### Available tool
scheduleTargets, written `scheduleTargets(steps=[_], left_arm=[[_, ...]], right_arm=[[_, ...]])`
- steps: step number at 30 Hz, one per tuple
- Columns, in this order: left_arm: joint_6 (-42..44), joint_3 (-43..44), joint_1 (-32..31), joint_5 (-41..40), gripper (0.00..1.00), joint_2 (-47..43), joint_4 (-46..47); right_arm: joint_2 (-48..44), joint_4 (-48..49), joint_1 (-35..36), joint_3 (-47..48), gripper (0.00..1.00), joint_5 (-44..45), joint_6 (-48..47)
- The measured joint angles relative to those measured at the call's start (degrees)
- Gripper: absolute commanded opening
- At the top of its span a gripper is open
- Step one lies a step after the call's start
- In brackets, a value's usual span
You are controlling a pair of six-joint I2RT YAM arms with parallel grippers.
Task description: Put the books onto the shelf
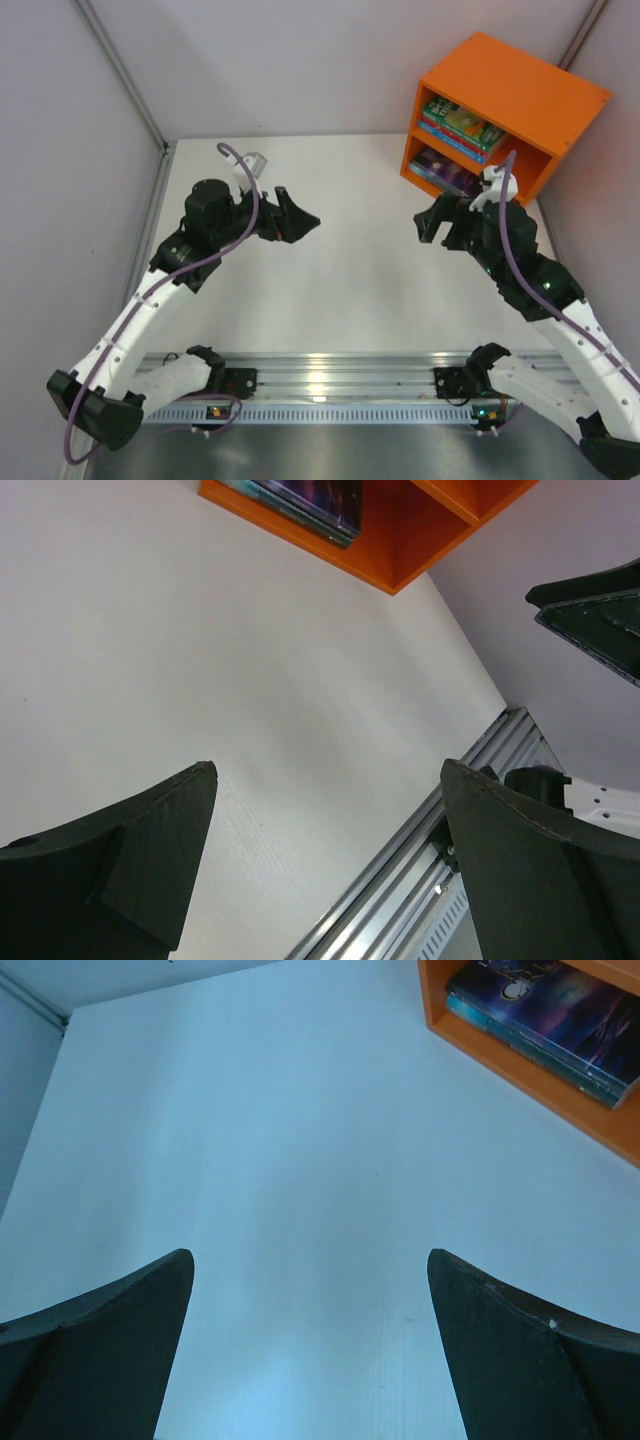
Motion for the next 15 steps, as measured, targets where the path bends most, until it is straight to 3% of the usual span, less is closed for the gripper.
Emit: scheduleTargets(steps=[6,15], left_arm=[[-0.1,-7.4,-0.1,-0.5,0.99,-7.2,0.7],[-0.1,-9.2,-0.1,-0.9,0.99,-11.0,-0.1]], right_arm=[[-6.7,-3.6,0.0,-2.6,1.0,-1.8,2.5],[-11.1,-4.2,0.0,-4.7,1.0,-3.4,2.8]])
